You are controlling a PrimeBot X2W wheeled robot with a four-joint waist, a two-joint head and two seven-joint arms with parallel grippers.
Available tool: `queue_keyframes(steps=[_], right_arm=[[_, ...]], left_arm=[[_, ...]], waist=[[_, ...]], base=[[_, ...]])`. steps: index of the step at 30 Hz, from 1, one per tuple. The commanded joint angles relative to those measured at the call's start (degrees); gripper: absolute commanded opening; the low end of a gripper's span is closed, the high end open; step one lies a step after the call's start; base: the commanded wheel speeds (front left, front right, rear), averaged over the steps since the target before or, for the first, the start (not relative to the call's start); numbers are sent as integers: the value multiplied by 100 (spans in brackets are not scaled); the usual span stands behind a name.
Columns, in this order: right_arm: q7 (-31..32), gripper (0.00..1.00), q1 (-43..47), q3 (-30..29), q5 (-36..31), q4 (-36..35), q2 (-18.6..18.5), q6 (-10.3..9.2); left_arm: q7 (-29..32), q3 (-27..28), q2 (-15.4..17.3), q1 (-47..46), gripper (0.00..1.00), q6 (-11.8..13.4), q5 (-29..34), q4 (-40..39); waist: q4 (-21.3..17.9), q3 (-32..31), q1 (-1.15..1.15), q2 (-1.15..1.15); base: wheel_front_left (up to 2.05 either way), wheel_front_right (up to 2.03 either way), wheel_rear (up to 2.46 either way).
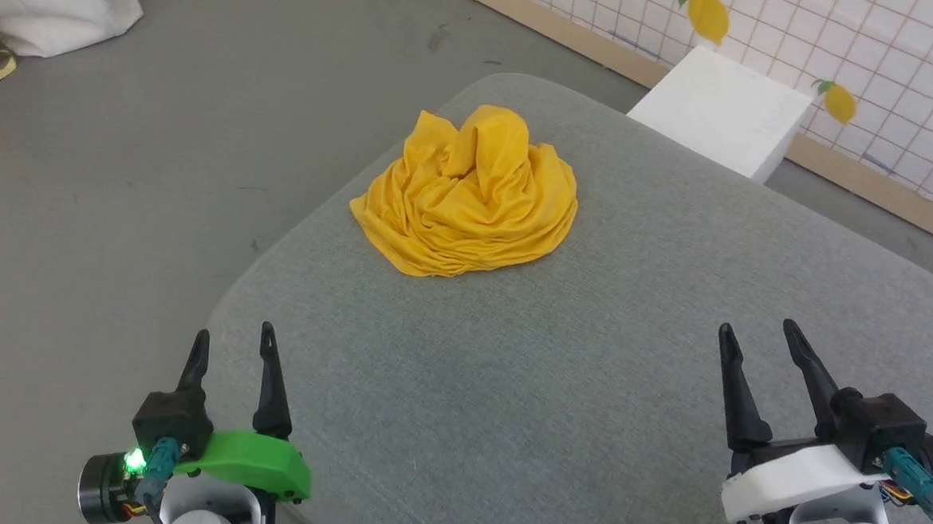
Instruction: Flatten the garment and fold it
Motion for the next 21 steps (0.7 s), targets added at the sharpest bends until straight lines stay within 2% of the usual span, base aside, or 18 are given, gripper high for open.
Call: queue_keyframes(steps=[1,12,16,21], right_arm=[[-66,100,-106,-8,58,18,6,-9],[-42,100,-197,-14,4,-58,6,-10],[74,100,-351,19,-130,-221,6,-10],[257,100,-674,66,-382,-458,6,-10]], left_arm=[[-68,-17,-18,-109,100,47,-98,27],[-109,-27,-32,-239,100,-22,-186,-24],[-6,-140,-33,-730,100,-290,-373,97],[552,-296,-12,-2027,100,-819,-740,569]], waist=[[75,30,0,0],[66,270,0,0],[-49,639,0,0],[-311,1308,0,0]], base=[[0,0,0],[0,0,0],[0,0,0],[0,0,0]])
